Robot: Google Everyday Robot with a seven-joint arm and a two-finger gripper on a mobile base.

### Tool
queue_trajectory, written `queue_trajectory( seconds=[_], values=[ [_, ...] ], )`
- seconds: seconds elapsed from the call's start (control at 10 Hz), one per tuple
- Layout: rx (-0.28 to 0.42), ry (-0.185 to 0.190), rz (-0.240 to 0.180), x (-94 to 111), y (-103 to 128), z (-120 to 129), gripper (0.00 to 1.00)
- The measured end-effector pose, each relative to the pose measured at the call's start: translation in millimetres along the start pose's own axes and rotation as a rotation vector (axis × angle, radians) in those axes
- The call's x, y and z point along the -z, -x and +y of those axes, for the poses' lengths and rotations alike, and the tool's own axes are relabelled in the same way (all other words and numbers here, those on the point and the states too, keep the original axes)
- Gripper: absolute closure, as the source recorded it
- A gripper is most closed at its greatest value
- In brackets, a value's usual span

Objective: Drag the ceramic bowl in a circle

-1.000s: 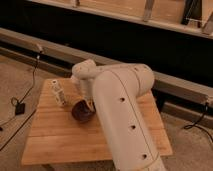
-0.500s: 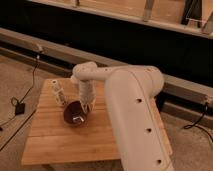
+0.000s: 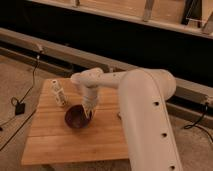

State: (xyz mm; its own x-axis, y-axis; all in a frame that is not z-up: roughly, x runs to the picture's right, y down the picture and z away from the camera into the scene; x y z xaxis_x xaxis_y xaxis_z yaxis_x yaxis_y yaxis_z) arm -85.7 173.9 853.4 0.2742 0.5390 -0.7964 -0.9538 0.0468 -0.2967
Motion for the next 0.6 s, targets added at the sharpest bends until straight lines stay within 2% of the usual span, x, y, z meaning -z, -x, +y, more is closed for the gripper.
queue_trajectory(
  seconds=[0.1,0.3,0.5,0.6],
  values=[
    [0.003,0.001,-0.004,-0.3,-1.0,-1.9,0.93],
    [0.015,0.001,-0.02,3.4,-3.1,-6.3,0.7],
    [0.021,0.014,-0.029,8.9,-6.1,-4.2,0.53],
    [0.025,0.023,-0.034,12.7,-8.2,-2.5,0.4]
  ],
)
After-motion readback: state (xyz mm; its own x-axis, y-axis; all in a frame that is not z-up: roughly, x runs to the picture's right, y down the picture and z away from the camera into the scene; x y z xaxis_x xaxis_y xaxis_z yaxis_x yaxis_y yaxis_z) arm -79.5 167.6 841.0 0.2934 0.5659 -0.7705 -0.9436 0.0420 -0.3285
